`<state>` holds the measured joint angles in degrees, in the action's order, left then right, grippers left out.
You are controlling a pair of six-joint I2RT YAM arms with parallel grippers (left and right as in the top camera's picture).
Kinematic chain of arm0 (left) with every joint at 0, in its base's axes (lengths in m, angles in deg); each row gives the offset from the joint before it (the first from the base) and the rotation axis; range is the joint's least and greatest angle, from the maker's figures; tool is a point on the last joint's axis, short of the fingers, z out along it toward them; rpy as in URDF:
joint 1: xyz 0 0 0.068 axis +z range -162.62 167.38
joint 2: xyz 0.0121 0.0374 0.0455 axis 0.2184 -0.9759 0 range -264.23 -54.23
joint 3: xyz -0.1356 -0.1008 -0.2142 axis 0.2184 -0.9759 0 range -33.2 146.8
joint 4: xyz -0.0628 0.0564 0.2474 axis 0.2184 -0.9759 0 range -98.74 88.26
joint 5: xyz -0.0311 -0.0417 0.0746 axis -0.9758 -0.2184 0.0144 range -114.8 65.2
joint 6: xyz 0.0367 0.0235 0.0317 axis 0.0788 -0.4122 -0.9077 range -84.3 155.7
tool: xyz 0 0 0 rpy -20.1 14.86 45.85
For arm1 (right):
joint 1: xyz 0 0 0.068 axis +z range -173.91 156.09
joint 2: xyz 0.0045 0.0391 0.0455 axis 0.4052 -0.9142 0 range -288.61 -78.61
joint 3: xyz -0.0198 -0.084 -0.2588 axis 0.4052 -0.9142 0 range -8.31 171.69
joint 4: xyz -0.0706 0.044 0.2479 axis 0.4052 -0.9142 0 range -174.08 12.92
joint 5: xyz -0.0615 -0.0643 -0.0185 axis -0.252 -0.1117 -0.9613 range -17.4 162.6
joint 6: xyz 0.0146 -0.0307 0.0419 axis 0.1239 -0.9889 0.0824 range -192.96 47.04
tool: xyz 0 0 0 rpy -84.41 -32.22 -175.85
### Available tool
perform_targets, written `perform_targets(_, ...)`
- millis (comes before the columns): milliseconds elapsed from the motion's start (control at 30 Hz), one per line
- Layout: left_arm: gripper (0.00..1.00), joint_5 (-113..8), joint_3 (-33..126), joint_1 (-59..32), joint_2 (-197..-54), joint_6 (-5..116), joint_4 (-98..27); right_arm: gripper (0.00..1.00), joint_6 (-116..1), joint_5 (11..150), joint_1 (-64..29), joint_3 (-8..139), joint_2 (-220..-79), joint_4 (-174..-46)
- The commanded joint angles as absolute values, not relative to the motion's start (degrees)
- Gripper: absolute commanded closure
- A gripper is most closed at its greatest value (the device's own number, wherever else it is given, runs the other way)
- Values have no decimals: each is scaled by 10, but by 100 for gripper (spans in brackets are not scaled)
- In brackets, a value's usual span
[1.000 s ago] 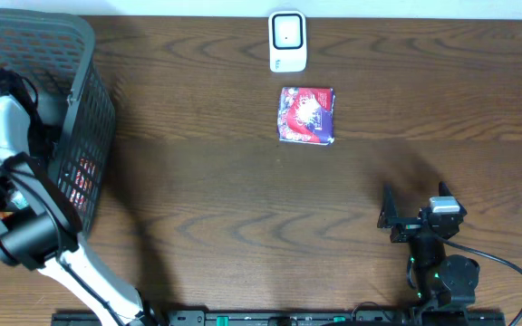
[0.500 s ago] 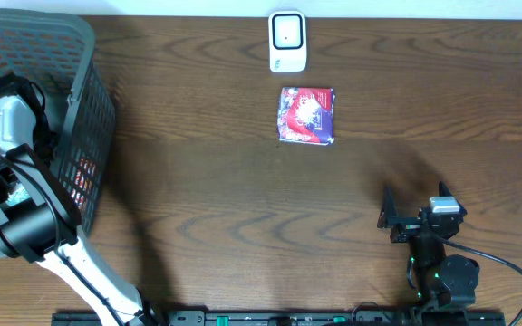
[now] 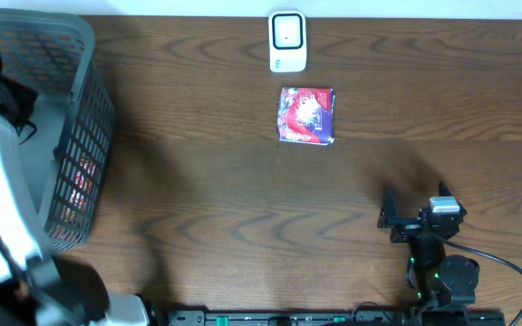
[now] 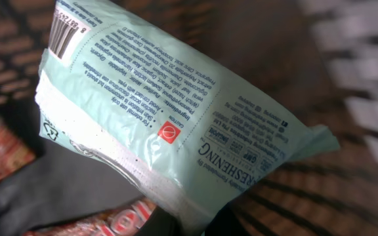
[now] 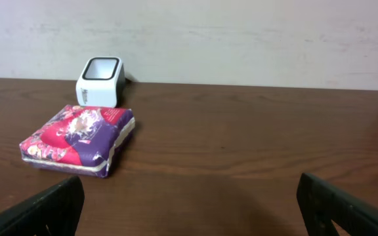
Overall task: Scan the item barcode
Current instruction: 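Carry the green wipes pack with the left gripper and release it beside the pink pack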
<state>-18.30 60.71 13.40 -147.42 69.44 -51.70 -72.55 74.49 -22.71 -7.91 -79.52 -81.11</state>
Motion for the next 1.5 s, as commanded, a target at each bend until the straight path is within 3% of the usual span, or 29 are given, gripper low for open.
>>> perform_targets(0,93,-215,615,79,-1402,657,-520,1,-726,746,-231,-80,-793,-813)
perform_targets(233,93,-259,615,-97,-1353,643,-493,1,-726,746,-231,-80,-793,-813)
perform_targets(500,93,-257,615,-323,-1441,447,-434,1,-726,746,-231,-80,-793,-813)
perform_targets(767,93,-257,615,-385,-1600,276,-435,1,-726,746,-231,-80,-793,-813)
perform_targets(1033,92,-258,615,-403,-1681,268,-436,1,-726,746,-231,-80,-793,-813)
perform_targets(1067,83,-257,615,-405,-1682,270,-436,1,-726,746,-231,-80,-793,-813)
perform_targets(1133,53,-257,615,-407,-1680,274,-436,1,-726,746,-231,-80,-793,-813)
perform_targets(1167,29,-257,615,-408,-1677,274,-436,1,-726,746,-231,-80,-793,-813)
perform_targets(1467,27,-256,635,-393,-1599,284,-438,1,-726,746,-231,-80,-793,-813)
